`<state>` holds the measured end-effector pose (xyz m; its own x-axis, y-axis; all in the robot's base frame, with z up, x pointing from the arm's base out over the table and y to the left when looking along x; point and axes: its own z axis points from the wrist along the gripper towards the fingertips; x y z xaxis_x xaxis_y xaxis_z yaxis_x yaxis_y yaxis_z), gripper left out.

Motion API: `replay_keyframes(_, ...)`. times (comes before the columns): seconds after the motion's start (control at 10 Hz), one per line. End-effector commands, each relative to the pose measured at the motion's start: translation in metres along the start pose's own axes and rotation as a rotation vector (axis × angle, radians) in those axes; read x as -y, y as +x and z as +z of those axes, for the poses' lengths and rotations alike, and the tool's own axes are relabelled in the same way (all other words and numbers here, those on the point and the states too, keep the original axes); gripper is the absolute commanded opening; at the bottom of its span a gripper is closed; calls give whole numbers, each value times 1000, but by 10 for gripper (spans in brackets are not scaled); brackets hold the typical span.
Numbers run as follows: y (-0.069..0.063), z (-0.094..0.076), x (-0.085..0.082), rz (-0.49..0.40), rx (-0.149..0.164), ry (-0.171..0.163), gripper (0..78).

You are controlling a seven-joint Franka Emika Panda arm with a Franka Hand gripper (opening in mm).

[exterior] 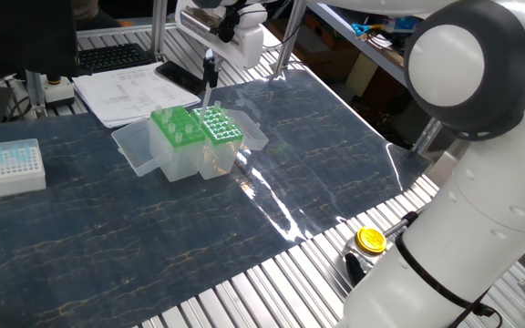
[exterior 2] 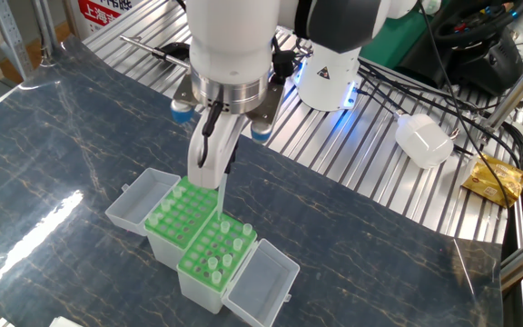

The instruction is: Transfer all large pipette tips from one holder to another

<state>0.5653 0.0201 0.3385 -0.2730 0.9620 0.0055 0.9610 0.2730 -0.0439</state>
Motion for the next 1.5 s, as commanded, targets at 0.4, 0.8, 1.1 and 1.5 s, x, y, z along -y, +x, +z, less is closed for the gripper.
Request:
replay_keyframes(0.4,1,-1,0,-11,-3,3,11)
replay_keyframes(0.8,0,1,0,-14,-3,-1,11)
replay_keyframes(1.1,-1,3,0,-11,-3,-3,11)
replay_keyframes(1.5,-2,7,0,-13,-8,-4,11)
